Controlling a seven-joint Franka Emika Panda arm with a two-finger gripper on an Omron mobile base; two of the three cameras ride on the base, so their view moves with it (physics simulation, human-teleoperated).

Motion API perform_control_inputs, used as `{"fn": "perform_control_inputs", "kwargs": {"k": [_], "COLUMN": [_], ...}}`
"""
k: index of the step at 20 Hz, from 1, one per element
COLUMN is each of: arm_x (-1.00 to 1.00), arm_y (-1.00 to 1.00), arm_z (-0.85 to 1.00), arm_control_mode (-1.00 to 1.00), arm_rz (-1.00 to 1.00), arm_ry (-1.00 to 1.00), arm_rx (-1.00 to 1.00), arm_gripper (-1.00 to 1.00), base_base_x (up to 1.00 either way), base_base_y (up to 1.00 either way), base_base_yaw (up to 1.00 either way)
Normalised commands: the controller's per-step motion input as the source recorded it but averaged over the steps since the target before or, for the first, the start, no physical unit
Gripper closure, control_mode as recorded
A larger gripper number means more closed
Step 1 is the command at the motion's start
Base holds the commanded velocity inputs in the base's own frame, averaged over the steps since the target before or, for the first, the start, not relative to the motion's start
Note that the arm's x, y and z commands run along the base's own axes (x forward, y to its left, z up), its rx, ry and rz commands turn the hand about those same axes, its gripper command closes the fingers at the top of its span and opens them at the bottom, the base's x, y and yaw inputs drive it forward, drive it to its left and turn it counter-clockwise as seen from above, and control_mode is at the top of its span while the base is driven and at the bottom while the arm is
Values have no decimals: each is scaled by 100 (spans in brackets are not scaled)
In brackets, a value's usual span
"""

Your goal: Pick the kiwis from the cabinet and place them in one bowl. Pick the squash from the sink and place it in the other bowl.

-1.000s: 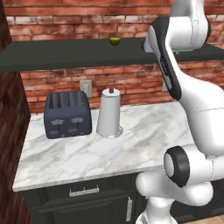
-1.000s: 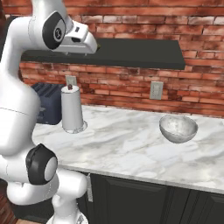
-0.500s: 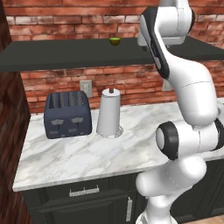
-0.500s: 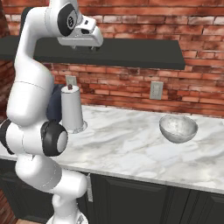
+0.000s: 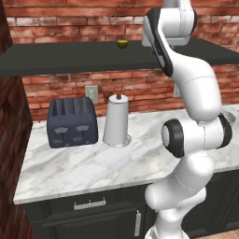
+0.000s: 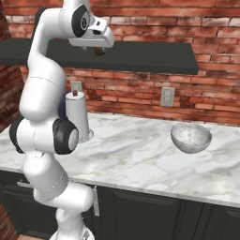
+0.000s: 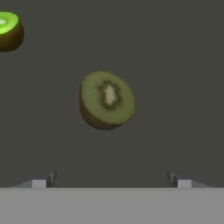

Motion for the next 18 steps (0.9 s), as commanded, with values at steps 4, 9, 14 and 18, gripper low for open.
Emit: {"fn": "perform_control_inputs", "kwargs": {"k": [4, 9, 14, 18], "arm_x": [47, 44, 40, 23], "arm_y": [0, 0, 0, 0], "arm_z": [-10, -1, 0, -10], "arm_control_mode": [-100, -100, -100, -100], "arm_rz": [1, 1, 1, 0], "arm_ry": [-1, 0, 0, 2], "arm_rx": [0, 0, 0, 0], "arm_gripper": [-100, -100, -100, -100], "base_base_x": [0, 0, 0, 0], "base_base_y": [0, 0, 0, 0], "base_base_yaw": [0, 0, 0, 0]}}
